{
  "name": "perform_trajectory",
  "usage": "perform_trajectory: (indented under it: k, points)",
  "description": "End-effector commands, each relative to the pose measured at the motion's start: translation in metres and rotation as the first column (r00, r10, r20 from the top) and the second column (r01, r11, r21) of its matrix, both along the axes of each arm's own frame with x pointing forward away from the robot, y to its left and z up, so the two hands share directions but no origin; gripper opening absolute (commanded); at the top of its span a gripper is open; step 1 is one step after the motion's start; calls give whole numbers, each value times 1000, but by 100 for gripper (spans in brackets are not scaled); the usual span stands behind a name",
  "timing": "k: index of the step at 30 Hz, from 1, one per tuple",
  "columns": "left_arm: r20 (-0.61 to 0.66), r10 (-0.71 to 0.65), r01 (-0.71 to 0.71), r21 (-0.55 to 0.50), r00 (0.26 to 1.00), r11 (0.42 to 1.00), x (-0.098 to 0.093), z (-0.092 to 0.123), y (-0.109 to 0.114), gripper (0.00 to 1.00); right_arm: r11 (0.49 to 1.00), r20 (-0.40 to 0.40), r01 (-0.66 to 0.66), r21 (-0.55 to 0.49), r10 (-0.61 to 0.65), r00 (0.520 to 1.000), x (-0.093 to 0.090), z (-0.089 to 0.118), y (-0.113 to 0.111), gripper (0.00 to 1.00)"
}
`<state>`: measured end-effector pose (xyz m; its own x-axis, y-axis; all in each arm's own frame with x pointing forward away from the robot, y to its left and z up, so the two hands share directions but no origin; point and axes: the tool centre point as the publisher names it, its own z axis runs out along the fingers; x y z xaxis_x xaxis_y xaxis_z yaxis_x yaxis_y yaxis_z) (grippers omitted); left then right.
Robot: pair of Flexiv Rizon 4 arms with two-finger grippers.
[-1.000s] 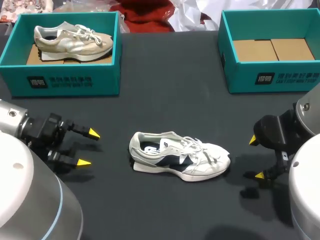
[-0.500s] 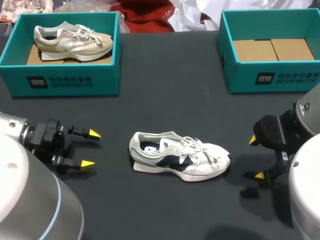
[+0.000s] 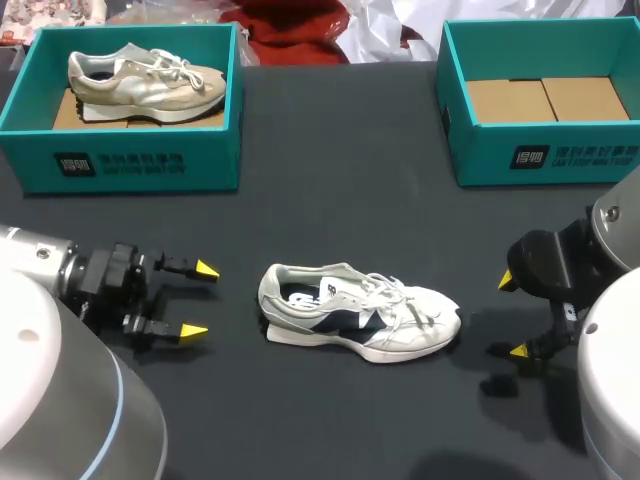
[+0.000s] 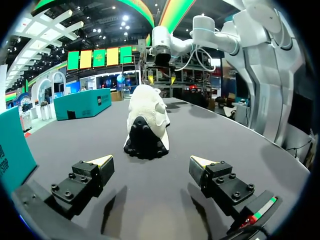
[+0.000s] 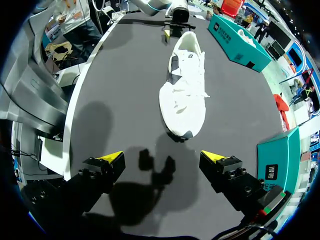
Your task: Take the shoe out of the shoebox, open the shoe tongue, remove and reinsert the insole, then place the shoe into the shoebox
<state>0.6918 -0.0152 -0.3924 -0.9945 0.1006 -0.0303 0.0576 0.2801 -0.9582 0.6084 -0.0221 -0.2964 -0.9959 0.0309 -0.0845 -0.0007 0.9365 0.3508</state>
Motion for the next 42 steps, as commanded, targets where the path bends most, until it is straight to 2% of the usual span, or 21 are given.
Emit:
perform_trajectory:
  k: [1,6,18,20,23,42]
  points:
    - [4,-3,3,-3,1000,1000,-1,0,-14,100,1000,4,1,-2,-1,1000,-2,0,0,100]
    - [-40,-11,11,2,999,1000,1,3,-24,100,1000,4,1,-2,-1,1000,-2,0,0,100]
    - [-40,-11,11,2,999,1000,1,3,-24,100,1000,4,1,-2,-1,1000,-2,0,0,100]
    - [-101,25,-27,-21,995,999,5,-2,-29,100,1000,4,1,-2,-1,1000,-2,0,0,100]
    - [-129,50,-55,-34,990,998,6,-5,-35,100,1000,4,1,-2,-1,1000,-2,0,0,100]
    - [-124,40,-42,-17,991,999,6,-8,-70,100,1000,4,1,-2,-1,1000,-2,0,0,100]
